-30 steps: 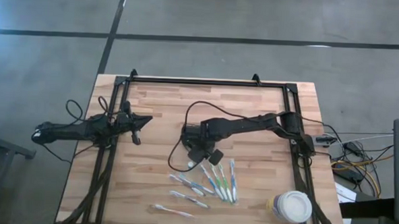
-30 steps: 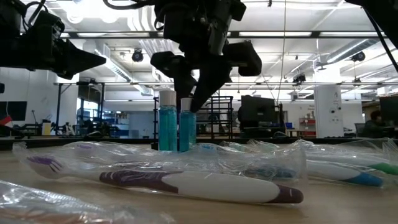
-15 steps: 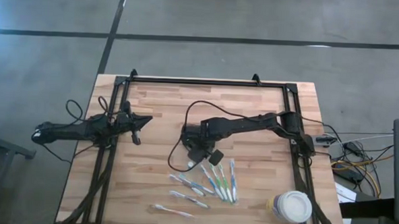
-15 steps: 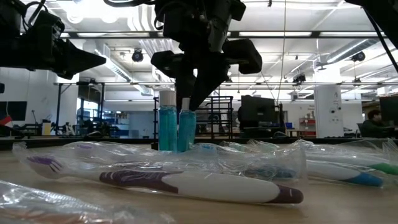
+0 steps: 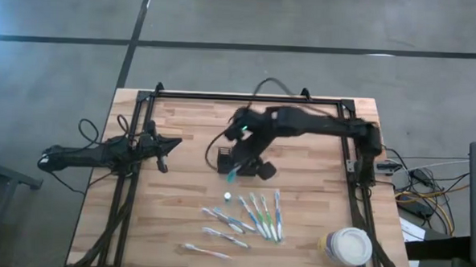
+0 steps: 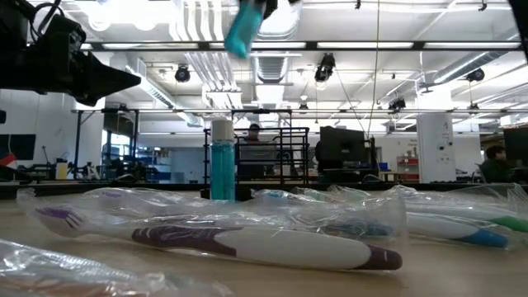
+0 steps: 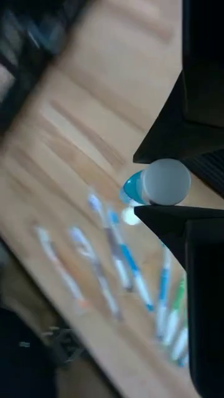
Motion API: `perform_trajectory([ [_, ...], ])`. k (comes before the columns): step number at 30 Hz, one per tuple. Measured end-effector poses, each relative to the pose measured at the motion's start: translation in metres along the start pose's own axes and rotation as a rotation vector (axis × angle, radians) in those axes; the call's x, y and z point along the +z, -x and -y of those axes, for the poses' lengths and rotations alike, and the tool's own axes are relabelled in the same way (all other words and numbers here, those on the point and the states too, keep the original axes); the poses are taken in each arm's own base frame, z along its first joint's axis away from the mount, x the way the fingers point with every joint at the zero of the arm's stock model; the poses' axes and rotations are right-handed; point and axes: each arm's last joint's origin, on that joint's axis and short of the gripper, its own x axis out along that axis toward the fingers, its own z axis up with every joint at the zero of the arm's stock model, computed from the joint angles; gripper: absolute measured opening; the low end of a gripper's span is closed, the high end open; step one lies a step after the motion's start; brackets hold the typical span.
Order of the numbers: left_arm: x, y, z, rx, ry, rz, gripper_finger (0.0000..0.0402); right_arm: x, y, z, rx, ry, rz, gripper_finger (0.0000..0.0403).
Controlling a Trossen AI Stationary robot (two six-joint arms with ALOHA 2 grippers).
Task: Pick & Place toothbrushing station
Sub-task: Put the top mouthwash into the wire organizer
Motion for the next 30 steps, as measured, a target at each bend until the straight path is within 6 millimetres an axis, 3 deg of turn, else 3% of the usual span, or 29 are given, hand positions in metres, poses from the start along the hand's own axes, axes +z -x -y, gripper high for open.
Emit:
perform_trajectory([
  [9, -0.002, 0.0, 0.0, -0.001, 0.039, -0.02, 0.0005, -0.003, 0.092, -0.032, -0.192, -0.06, 0.246, 0.0089],
  [17, -0.002, 0.0, 0.0, -0.001, 0.054, -0.023, 0.0005, -0.049, 0.145, -0.081, -0.426, -0.123, 0.504, 0.0089],
  [23, -0.002, 0.0, 0.0, -0.001, 0.06, -0.024, 0.0005, -0.101, 0.156, -0.116, -0.557, -0.273, 0.618, 0.0089],
  [30, -0.002, 0.0, 0.0, 0.0, 0.062, -0.023, 0.0005, -0.151, 0.141, -0.146, -0.608, -0.412, 0.781, 0.0089],
])
